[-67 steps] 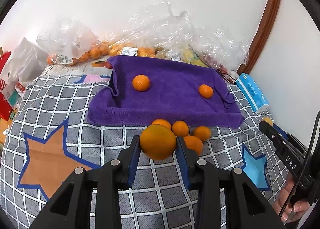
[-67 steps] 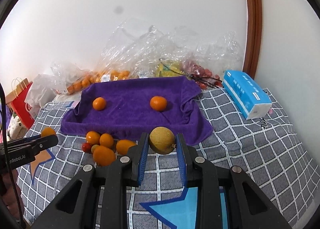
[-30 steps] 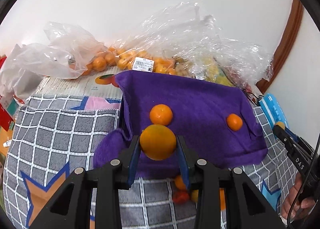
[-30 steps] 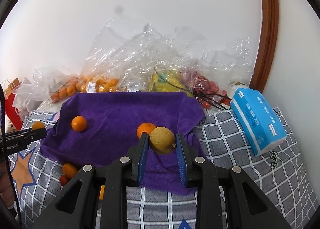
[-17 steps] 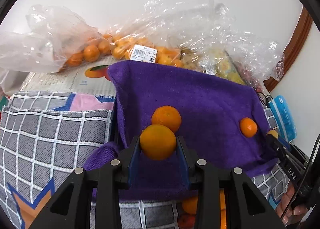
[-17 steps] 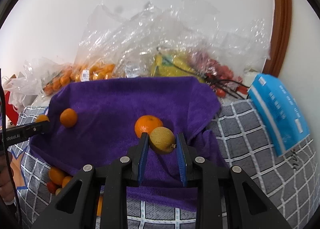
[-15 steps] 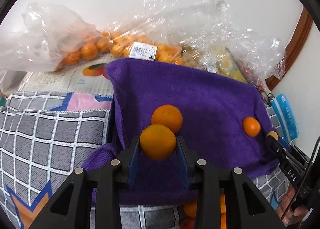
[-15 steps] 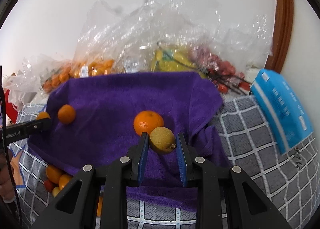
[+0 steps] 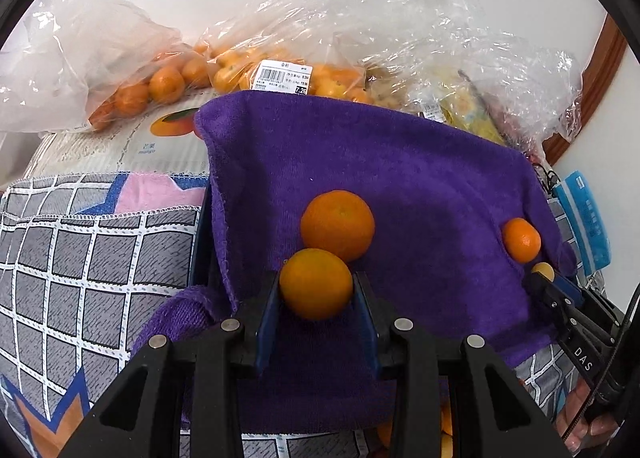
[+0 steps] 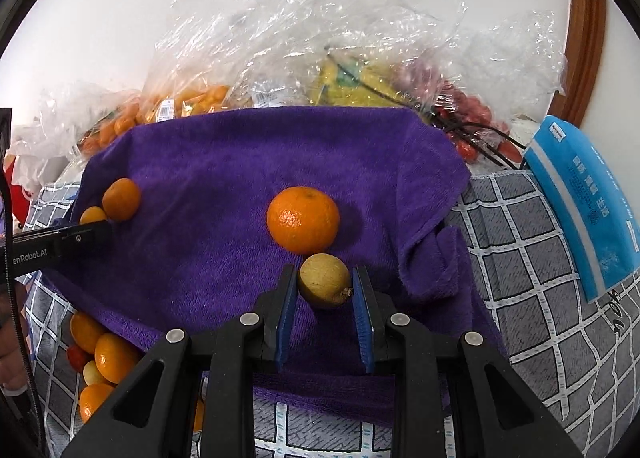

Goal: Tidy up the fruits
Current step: 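Lower both tools over the towel and open them to release the fruits, then withdraw both open tools back toward the remaining fruit cluster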

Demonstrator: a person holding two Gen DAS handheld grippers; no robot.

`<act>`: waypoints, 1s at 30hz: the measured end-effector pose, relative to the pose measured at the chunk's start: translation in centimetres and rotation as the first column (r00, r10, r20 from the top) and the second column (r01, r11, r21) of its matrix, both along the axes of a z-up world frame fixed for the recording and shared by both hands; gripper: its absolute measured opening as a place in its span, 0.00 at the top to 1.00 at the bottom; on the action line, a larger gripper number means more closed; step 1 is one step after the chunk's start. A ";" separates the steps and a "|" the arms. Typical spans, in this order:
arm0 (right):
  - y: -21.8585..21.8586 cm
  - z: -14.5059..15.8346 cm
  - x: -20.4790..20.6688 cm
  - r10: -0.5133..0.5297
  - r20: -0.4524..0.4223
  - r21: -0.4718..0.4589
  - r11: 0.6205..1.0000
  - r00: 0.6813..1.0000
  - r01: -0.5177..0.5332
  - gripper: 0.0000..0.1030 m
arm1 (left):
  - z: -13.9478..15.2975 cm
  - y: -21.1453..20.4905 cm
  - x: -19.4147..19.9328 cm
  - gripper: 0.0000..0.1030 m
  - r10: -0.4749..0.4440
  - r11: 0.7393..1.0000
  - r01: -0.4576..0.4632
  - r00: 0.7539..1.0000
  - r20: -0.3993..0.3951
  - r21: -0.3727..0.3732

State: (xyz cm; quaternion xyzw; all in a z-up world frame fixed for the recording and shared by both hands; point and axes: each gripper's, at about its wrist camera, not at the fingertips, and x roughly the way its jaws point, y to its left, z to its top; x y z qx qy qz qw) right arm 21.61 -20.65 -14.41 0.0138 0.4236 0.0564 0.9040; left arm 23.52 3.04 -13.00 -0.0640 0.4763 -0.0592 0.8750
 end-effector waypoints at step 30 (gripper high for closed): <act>2.4 9.3 -13.0 -0.028 0.229 0.026 0.999 0.973 0.023 0.47 | 8.2 2.5 -14.5 0.50 0.062 0.998 -0.056 0.979 0.192 -0.039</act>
